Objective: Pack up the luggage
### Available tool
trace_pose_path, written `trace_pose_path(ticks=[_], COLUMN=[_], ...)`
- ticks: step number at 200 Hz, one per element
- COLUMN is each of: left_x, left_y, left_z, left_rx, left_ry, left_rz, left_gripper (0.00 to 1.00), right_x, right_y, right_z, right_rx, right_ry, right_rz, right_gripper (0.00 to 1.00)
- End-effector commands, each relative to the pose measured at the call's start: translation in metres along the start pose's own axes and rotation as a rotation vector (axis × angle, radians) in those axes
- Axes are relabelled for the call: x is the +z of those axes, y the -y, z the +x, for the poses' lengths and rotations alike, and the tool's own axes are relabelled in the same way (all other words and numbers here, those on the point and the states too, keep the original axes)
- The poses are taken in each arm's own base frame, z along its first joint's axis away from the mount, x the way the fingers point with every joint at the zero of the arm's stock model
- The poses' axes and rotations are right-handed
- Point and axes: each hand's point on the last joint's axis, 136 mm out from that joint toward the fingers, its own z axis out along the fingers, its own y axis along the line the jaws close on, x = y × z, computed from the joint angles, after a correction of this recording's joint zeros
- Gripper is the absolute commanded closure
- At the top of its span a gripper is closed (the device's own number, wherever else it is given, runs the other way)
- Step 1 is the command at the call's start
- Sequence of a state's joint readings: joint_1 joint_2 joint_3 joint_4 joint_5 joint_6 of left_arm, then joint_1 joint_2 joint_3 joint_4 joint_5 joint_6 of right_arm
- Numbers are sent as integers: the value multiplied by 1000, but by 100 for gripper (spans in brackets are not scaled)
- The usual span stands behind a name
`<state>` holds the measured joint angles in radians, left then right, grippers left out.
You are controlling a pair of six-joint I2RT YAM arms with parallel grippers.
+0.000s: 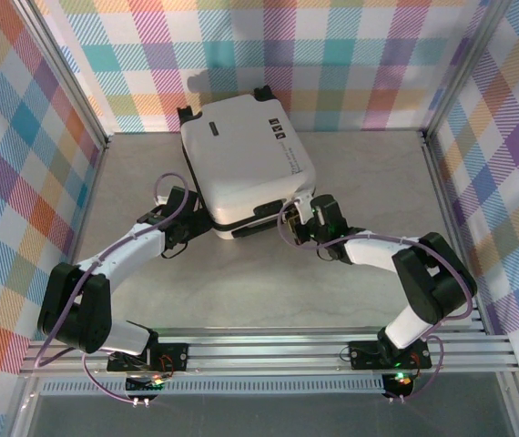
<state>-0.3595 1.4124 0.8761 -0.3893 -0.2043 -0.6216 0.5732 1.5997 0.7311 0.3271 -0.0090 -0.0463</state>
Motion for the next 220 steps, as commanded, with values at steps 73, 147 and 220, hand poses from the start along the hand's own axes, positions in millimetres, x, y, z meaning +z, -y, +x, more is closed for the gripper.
trace_pose_path(ticks=[73, 147, 220], left_x=[-10, -71, -105], left_y=[41, 3, -36], left_z=[0, -55, -108], left_rx=[66, 131, 72], left_ry=[-7, 187, 262], left_rz=[118, -24, -37], left_gripper=[16, 4, 0], right_x=[2, -81, -150], right_y=[-43, 61, 143], right_z=[-18, -33, -59], right_rx=[-40, 254, 421], right_ry=[-23, 20, 50], right_rz=[-108, 192, 407], right_gripper=[90, 62, 1])
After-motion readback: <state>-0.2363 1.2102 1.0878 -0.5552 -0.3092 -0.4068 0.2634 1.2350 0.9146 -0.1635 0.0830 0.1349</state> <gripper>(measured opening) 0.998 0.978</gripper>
